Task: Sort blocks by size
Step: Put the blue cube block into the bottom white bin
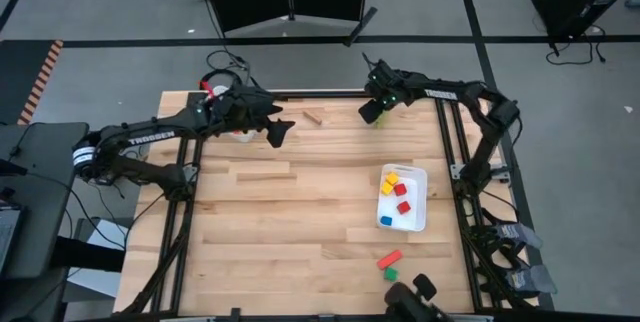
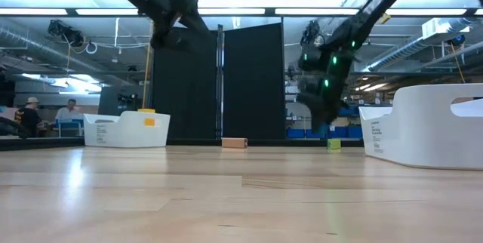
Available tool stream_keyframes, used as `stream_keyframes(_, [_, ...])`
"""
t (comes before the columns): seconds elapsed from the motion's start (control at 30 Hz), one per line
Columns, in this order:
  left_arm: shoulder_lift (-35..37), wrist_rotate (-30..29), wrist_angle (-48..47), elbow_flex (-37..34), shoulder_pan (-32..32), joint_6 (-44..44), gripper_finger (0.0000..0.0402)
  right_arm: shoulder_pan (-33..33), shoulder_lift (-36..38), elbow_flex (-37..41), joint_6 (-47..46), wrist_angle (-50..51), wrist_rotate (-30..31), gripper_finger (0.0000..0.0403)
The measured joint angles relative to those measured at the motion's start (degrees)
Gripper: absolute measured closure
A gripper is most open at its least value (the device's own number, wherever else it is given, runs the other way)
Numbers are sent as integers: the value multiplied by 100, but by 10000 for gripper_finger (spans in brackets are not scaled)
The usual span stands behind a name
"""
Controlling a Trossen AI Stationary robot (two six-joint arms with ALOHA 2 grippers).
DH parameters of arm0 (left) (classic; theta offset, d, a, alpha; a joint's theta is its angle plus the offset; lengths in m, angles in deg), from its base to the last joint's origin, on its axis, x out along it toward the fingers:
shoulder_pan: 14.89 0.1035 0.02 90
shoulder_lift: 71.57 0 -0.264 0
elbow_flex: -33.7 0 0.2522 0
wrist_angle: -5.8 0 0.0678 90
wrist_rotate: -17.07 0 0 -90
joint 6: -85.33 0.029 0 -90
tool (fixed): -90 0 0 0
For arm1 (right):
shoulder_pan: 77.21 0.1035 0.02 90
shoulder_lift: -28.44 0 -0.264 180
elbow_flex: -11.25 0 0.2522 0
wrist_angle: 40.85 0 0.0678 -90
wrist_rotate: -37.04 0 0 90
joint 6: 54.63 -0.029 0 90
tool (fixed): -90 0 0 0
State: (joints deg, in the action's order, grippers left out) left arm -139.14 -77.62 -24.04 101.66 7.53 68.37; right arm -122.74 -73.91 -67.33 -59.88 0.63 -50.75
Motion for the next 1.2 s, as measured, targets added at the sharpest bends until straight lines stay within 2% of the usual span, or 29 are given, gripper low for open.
stream_keyframes(0.13, [-438, 16, 68, -3, -112, 184, 69, 411, 831, 0, 109, 49, -11, 260])
stream_keyframes(0.27, [-1093, 283, 271, 140, -192, 649, 73, 897, 1898, 0, 155, 395, -320, 260])
stream_keyframes(0.37, [-1667, 344, 87, 528, -195, 988, 79, 1354, 2679, -1, 179, 958, -324, 260])
stream_keyframes(0.43, [-2076, 342, -226, 880, -167, 1218, 84, 1716, 3105, 0, 47, 1349, -106, 260])
stream_keyframes(0.6, [-3063, 329, -1031, 1906, -20, 1833, 96, 2732, 3890, -2, -551, 2477, 244, 260])
stream_keyframes(0.9, [-4363, 205, -2212, 3363, 274, 2935, 100, 4725, 4457, 469, -2070, 3683, 290, 260])
stream_keyframes(1.03, [-4583, -37, -2369, 3608, 368, 3306, 100, 5504, 4419, 792, -2802, 3660, 237, 256])
stream_keyframes(1.2, [-4632, -41, -2361, 3696, 537, 3677, 100, 6255, 4170, 1194, -3531, 3236, 224, 218])
